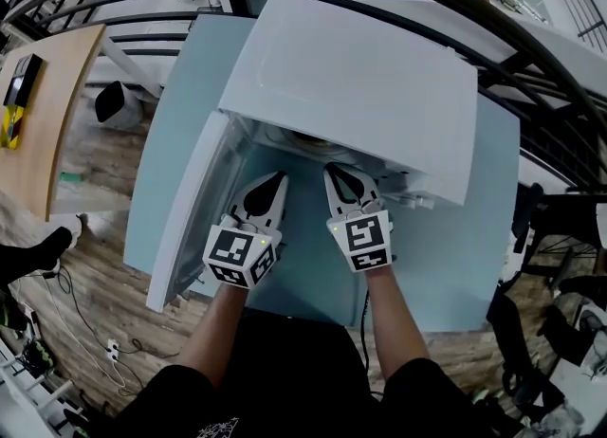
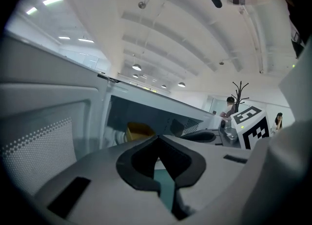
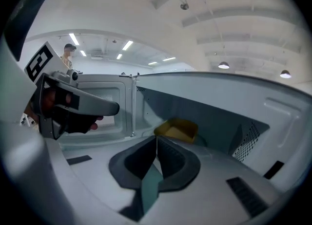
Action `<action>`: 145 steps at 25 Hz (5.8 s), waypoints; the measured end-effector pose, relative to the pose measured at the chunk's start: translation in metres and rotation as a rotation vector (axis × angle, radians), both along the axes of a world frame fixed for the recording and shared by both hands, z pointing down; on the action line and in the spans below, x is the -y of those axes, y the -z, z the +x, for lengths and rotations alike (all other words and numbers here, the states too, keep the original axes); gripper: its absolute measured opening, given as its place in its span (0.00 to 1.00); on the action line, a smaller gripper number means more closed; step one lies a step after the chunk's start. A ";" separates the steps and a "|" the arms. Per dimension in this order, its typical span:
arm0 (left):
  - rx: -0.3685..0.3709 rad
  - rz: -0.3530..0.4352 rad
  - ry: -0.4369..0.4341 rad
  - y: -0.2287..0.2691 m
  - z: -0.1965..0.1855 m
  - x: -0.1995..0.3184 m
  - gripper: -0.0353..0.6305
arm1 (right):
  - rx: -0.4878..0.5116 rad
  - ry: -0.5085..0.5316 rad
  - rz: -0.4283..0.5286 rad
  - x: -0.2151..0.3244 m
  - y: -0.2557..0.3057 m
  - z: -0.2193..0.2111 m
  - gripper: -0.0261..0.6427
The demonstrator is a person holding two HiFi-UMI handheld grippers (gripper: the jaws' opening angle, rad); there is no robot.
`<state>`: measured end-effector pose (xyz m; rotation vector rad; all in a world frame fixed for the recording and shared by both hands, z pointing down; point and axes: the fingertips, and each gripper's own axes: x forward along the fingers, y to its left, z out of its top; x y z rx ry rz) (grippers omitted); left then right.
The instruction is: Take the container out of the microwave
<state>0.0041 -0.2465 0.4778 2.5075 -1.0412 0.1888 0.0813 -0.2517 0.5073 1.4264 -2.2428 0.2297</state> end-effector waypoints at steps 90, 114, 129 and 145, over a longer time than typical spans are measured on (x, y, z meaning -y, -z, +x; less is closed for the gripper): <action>-0.009 -0.090 0.046 -0.041 -0.004 0.039 0.06 | -0.849 0.300 0.044 0.054 -0.065 -0.014 0.07; -0.001 -0.055 0.067 -0.021 -0.007 0.015 0.06 | -0.863 0.335 0.079 0.017 -0.048 -0.020 0.07; 0.008 -0.040 0.095 -0.009 -0.018 -0.009 0.06 | -0.881 0.372 0.101 -0.011 -0.036 -0.030 0.07; 0.019 -0.021 0.118 0.001 -0.026 -0.043 0.06 | -0.869 0.398 0.121 -0.050 -0.029 -0.039 0.07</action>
